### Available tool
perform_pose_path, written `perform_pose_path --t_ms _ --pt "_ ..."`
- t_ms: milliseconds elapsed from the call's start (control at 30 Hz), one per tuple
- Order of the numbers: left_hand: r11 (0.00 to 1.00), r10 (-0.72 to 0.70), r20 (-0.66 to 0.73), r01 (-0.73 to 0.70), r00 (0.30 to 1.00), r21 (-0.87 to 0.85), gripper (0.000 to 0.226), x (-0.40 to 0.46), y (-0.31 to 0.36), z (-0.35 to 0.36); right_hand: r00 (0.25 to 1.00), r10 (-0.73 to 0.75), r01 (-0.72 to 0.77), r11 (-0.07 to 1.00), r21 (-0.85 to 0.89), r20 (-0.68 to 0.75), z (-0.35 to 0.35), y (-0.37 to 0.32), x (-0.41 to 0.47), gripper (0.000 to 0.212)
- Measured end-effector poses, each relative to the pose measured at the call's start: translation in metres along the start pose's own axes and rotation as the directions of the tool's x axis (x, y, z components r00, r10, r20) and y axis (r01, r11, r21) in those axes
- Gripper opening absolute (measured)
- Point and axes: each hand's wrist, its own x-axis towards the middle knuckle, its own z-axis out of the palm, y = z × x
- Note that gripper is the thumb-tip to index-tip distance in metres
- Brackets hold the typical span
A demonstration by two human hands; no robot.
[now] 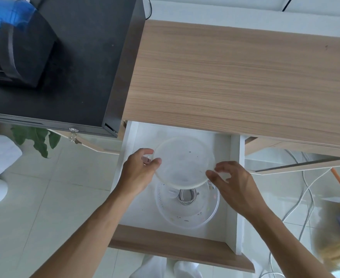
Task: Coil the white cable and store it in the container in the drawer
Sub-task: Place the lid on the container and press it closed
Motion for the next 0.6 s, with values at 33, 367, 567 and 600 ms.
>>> perform_pose_path --t_ms 33,367,567,600 --pt "1.0 0.02 0.009 -0.02 1.0 0.004 0.04 -0.006 -0.001 -0.001 1.0 -0.002 0.002 1.0 -0.001 -0.004 -0.001 0.002 -0.01 0.038" --pt "0.966 0.212 0.096 -0.224 0.972 0.129 0.038 -0.044 -0.035 0.004 0.987 0.154 -0.158 0.982 0.107 0.042 0.027 0.031 -0.089 0.019" --pt "0.954 0.267 0.042 -0.27 0.963 0.133 0.04 -0.045 -0.052 0.009 0.957 0.265 -0.287 0.932 0.224 0.121 0.049 0.037 -0.098 0.016" --pt "0.954 0.268 0.035 -0.27 0.963 0.13 0.04 -0.043 -0.054 0.01 0.951 0.282 -0.304 0.922 0.238 0.125 0.05 0.037 -0.096 0.016"
